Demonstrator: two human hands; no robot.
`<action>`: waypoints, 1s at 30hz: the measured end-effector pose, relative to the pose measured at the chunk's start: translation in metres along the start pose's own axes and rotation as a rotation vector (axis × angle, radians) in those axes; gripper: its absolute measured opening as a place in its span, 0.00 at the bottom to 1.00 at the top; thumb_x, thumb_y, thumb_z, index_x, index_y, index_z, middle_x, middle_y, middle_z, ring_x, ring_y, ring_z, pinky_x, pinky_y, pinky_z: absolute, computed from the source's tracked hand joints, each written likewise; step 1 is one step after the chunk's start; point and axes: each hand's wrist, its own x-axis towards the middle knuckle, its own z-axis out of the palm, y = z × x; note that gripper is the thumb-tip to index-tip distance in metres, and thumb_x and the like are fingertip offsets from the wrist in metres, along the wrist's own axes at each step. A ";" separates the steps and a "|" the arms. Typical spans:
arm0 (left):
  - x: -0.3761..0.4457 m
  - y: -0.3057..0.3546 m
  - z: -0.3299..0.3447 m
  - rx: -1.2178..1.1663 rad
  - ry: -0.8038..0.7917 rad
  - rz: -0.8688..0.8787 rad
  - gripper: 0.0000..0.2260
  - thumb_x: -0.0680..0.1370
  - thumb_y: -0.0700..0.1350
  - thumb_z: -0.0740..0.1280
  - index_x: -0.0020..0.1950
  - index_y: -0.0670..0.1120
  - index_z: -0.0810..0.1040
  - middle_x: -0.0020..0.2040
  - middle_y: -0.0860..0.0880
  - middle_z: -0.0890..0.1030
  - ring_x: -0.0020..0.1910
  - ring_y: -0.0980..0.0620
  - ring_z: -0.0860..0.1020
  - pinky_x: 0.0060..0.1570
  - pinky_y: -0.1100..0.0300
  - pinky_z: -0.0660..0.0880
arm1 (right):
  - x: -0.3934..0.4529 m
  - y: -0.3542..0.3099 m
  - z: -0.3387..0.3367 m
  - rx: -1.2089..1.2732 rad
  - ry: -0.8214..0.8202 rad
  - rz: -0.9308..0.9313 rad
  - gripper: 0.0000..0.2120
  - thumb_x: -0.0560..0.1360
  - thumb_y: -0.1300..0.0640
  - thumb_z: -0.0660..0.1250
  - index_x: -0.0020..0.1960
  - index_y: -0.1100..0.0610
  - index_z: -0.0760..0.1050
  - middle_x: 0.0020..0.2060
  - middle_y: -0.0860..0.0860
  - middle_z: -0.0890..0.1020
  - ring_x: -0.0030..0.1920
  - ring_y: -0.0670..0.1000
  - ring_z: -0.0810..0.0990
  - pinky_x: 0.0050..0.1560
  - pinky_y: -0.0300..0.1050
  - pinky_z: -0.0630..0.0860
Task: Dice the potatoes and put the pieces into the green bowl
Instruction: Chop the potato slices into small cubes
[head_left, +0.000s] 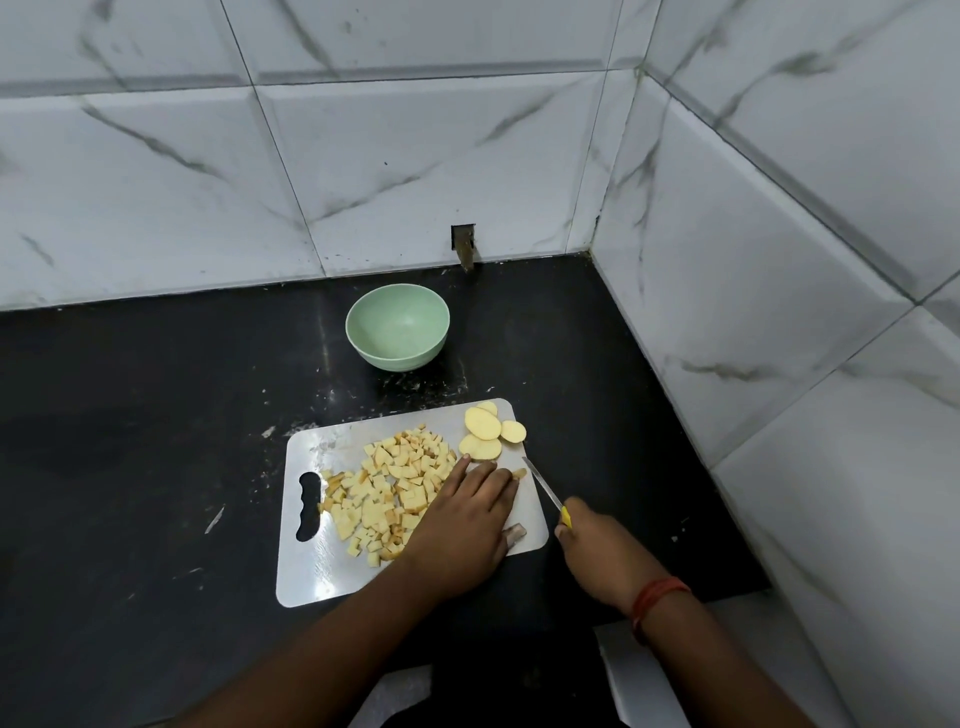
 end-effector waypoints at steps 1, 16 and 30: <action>-0.002 0.000 0.001 0.001 0.008 -0.002 0.28 0.82 0.60 0.56 0.73 0.43 0.73 0.68 0.47 0.74 0.71 0.45 0.69 0.76 0.43 0.62 | 0.000 0.000 0.001 -0.004 -0.008 0.004 0.06 0.82 0.54 0.55 0.48 0.55 0.62 0.42 0.54 0.75 0.41 0.55 0.73 0.44 0.46 0.70; -0.003 0.004 0.003 0.003 0.011 -0.056 0.26 0.83 0.58 0.56 0.73 0.42 0.74 0.69 0.47 0.75 0.70 0.45 0.70 0.77 0.42 0.59 | 0.003 -0.001 0.017 -0.068 -0.107 0.052 0.03 0.81 0.59 0.54 0.50 0.55 0.60 0.43 0.56 0.77 0.42 0.55 0.76 0.43 0.43 0.67; -0.003 0.004 0.000 -0.003 -0.015 -0.062 0.27 0.83 0.58 0.54 0.75 0.43 0.72 0.70 0.46 0.74 0.71 0.44 0.69 0.77 0.42 0.58 | 0.003 -0.009 0.018 -0.093 -0.059 0.043 0.03 0.81 0.58 0.55 0.53 0.56 0.62 0.50 0.59 0.79 0.46 0.57 0.79 0.42 0.45 0.69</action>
